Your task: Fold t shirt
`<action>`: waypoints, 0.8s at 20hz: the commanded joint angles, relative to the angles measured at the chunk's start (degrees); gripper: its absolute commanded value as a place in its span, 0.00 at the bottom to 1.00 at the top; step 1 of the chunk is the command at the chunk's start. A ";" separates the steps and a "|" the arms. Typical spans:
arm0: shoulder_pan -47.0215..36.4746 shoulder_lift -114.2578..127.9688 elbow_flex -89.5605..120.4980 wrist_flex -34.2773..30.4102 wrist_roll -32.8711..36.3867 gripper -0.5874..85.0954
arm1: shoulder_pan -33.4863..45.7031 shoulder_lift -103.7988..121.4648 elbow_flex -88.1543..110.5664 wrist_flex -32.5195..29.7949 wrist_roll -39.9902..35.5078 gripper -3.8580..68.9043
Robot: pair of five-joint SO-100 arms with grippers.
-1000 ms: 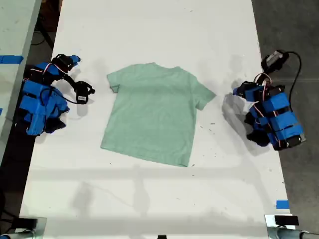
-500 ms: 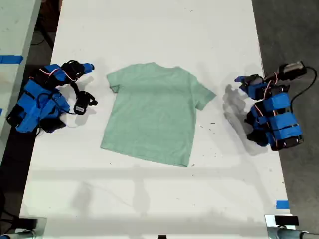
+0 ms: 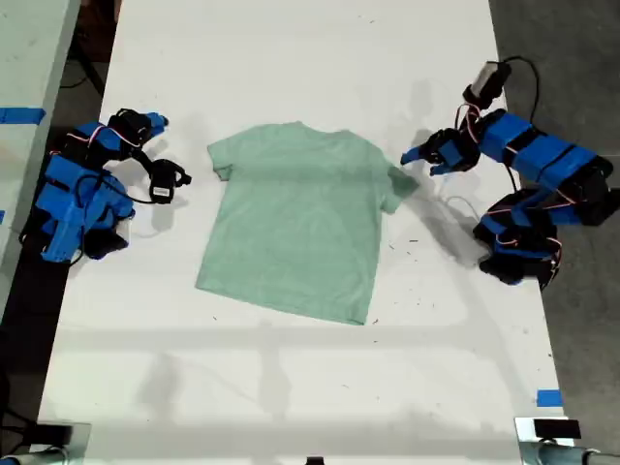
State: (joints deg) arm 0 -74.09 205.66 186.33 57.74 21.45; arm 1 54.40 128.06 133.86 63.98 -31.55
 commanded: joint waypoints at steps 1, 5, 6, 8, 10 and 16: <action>-0.97 0.00 2.20 0.18 -0.26 0.04 | -5.80 -1.58 3.16 -6.06 3.96 0.41; -0.70 0.00 2.20 0.18 -0.26 0.04 | -12.74 -8.53 4.92 -12.83 5.89 0.40; -0.70 0.00 2.20 0.18 -0.26 0.04 | -12.74 -9.32 4.31 -12.66 5.27 0.40; -0.70 0.00 2.20 0.18 -0.26 0.04 | -9.58 -9.84 3.69 -12.39 3.25 0.35; -0.62 0.00 2.20 0.18 -0.26 0.04 | -6.50 -9.49 3.43 -11.25 2.20 0.09; -0.62 0.00 2.20 0.18 -0.26 0.04 | -9.05 -1.14 -13.27 -0.26 -0.35 0.09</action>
State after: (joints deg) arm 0 -74.09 205.66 186.33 57.74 21.45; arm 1 47.90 123.84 131.57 59.68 -29.62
